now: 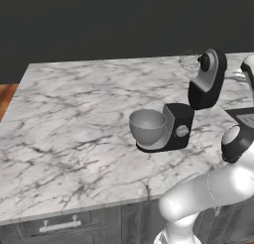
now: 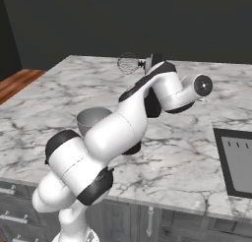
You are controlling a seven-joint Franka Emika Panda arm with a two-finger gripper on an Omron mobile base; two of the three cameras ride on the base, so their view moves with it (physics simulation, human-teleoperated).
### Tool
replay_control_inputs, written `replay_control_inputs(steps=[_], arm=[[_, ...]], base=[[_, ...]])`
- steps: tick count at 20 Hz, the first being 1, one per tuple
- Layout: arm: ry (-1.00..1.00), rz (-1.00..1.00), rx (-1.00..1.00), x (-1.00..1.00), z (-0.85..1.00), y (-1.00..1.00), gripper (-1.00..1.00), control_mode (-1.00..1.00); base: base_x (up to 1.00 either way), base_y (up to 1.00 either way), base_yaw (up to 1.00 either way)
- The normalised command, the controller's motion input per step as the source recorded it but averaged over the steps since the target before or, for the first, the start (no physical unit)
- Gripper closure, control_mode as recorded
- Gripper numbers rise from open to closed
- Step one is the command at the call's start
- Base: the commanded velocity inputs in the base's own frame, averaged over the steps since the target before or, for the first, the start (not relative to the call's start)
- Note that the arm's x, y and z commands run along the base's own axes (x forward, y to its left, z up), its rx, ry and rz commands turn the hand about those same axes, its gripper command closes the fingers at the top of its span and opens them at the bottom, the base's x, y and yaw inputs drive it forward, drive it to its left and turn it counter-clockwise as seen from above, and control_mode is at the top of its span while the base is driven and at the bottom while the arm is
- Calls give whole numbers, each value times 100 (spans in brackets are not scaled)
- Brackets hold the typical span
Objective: Close the stand mixer head.
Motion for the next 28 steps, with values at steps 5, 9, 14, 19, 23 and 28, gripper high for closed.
replay_control_inputs(steps=[5,9,14,19,23,28], arm=[[-11,14,-27,35,-1,100,-100,-100],[0,36,-18,32,-20,100,-100,-100],[4,40,-18,16,-83,100,-100,-100],[8,38,-15,0,-80,100,-100,-100],[12,26,-21,-21,94,100,-100,-100],[19,4,-13,-64,18,100,-100,-100]], base=[[0,0,0],[0,0,0],[0,0,0],[0,0,0],[0,0,0],[0,0,0]])
